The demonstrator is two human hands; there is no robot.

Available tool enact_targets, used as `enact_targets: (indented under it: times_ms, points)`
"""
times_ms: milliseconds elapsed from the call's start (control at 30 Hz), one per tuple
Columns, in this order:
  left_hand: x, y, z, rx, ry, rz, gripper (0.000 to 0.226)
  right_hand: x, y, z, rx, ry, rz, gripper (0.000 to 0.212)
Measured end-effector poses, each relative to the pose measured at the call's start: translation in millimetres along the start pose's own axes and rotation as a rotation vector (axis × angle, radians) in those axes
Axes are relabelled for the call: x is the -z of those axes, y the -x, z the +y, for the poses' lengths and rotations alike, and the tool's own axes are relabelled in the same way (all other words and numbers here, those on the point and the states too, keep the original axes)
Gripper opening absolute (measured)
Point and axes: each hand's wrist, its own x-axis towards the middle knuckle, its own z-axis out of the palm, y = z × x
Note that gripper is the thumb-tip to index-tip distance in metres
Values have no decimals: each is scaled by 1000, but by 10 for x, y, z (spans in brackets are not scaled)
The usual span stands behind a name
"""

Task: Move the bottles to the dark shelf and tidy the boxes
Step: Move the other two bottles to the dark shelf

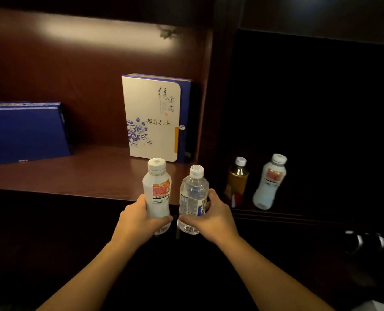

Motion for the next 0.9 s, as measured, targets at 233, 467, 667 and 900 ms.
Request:
enact_targets:
  times_ms: [233,467,667,900]
  points:
    - [-528,704,695,-87,-18,-31,73,900,660,404,-19,28,41,83]
    - [-1179,978,1375,-169,-15,-103,76,1674,952,808,-49,39,126,86]
    - [-1744,777,1883,-216,-3,-187,81,2235,829,1205,-111,43,220,76]
    - [-2396,198,2340,-300,36,-267,83,2748,382,1623,-170,82,337,71]
